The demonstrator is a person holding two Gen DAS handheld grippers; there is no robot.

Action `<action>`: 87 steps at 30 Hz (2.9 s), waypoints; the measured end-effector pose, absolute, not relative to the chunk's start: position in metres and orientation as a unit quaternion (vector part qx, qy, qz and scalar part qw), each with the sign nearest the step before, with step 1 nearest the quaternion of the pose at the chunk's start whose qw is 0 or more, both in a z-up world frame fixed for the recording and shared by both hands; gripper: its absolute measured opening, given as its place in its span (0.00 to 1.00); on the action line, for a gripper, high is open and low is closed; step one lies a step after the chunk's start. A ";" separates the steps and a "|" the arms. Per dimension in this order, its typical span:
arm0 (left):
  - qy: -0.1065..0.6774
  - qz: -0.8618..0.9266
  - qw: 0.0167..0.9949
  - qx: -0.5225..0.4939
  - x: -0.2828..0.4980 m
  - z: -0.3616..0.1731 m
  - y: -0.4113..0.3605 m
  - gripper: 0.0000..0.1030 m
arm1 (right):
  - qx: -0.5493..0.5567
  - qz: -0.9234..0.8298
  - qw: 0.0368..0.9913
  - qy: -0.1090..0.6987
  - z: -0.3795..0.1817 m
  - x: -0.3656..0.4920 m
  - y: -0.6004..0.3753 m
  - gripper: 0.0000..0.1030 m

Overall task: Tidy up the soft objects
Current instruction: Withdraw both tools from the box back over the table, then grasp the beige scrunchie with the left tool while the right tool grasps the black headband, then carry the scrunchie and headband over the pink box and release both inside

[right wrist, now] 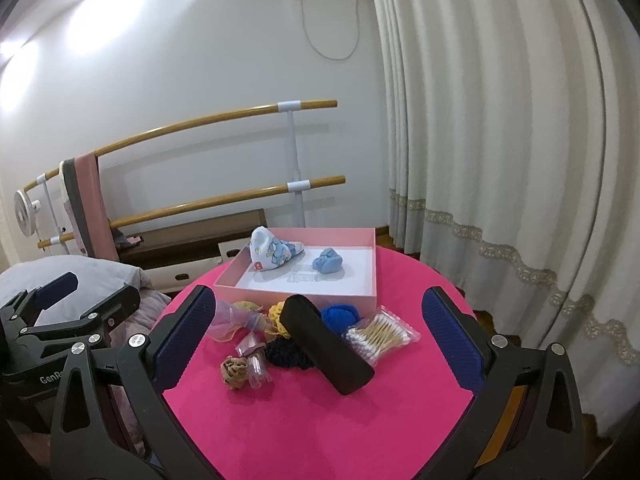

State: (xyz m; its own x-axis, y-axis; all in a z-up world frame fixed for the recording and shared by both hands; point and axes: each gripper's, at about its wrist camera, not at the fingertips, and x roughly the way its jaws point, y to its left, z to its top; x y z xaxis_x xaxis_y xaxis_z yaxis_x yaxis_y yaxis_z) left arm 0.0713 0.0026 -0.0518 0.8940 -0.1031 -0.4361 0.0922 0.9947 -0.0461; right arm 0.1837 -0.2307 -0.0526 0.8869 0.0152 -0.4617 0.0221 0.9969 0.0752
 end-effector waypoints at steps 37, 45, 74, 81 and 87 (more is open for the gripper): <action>0.405 -0.063 0.912 -0.004 0.200 -0.191 -0.016 1.00 | 0.046 0.005 0.917 0.396 -0.169 0.259 -0.261 1.00; 0.421 -0.077 0.903 -0.030 0.233 -0.214 -0.009 0.73 | 0.036 0.015 0.908 0.417 -0.185 0.281 -0.256 0.94; 0.421 -0.089 0.902 -0.028 0.219 -0.200 0.009 0.18 | 0.058 0.083 0.901 0.421 -0.181 0.275 -0.242 0.13; 0.405 -0.089 0.910 -0.024 0.197 -0.178 0.010 0.18 | 0.058 0.090 0.908 0.406 -0.168 0.265 -0.239 0.13; 0.395 -0.094 0.914 -0.024 0.181 -0.159 0.009 0.18 | 0.063 0.093 0.911 0.397 -0.158 0.258 -0.240 0.13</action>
